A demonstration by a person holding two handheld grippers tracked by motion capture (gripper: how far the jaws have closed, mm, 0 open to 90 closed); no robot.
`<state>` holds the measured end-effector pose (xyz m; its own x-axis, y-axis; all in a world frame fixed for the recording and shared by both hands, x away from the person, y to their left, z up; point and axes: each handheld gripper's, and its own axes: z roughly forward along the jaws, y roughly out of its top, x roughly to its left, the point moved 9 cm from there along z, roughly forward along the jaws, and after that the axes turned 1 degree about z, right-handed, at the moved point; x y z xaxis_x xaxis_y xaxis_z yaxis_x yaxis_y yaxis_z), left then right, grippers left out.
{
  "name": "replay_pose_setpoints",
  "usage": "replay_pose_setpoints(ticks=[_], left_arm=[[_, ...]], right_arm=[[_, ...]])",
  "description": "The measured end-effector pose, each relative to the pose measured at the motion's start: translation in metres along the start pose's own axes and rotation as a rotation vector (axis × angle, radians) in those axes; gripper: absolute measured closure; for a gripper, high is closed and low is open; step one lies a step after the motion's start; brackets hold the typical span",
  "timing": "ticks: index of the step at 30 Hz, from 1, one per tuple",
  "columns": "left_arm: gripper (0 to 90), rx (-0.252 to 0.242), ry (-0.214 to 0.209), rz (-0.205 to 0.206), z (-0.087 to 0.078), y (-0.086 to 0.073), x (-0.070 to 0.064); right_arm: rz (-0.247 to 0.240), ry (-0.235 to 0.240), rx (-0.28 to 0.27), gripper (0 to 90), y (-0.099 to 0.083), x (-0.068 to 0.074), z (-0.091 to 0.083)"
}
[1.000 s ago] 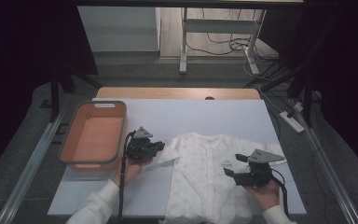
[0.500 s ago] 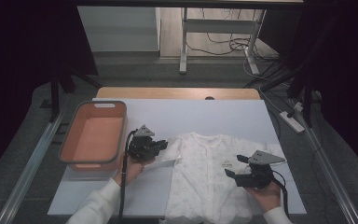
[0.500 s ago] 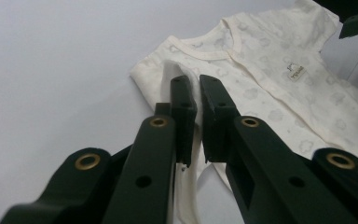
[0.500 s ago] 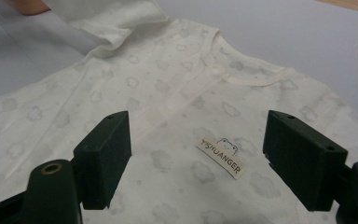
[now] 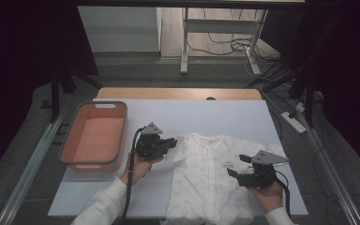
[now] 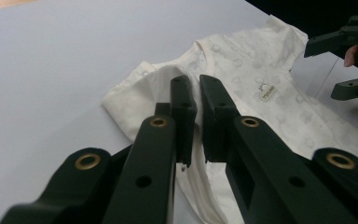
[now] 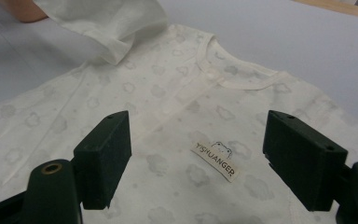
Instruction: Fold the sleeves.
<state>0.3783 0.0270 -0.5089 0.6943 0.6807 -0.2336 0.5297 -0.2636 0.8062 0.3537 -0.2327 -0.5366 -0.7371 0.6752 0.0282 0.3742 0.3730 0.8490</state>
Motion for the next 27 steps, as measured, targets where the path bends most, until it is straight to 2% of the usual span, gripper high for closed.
replay_pose_setpoints(ticks=[9, 14, 20, 22, 27], left_arm=[[83.3, 0.002, -0.008, -0.002, 0.006, 0.001, -0.003], [83.2, -0.002, -0.025, -0.006, 0.012, 0.003, -0.008], [83.1, 0.016, -0.052, -0.001, 0.025, 0.002, -0.016], [83.1, 0.013, -0.068, 0.009, 0.029, 0.003, -0.020], [83.1, 0.021, -0.079, 0.024, 0.036, 0.003, -0.026]], right_arm=[[-0.007, 0.000, 0.007, 23.8, 0.000, -0.002, 0.002], [-0.008, -0.001, 0.003, 23.9, 0.001, -0.002, 0.002], [-0.013, 0.001, 0.011, 23.9, 0.000, 0.000, 0.003], [-0.014, -0.001, 0.009, 23.8, 0.000, -0.001, 0.002], [-0.005, -0.002, 0.002, 23.8, 0.000, -0.001, 0.000]])
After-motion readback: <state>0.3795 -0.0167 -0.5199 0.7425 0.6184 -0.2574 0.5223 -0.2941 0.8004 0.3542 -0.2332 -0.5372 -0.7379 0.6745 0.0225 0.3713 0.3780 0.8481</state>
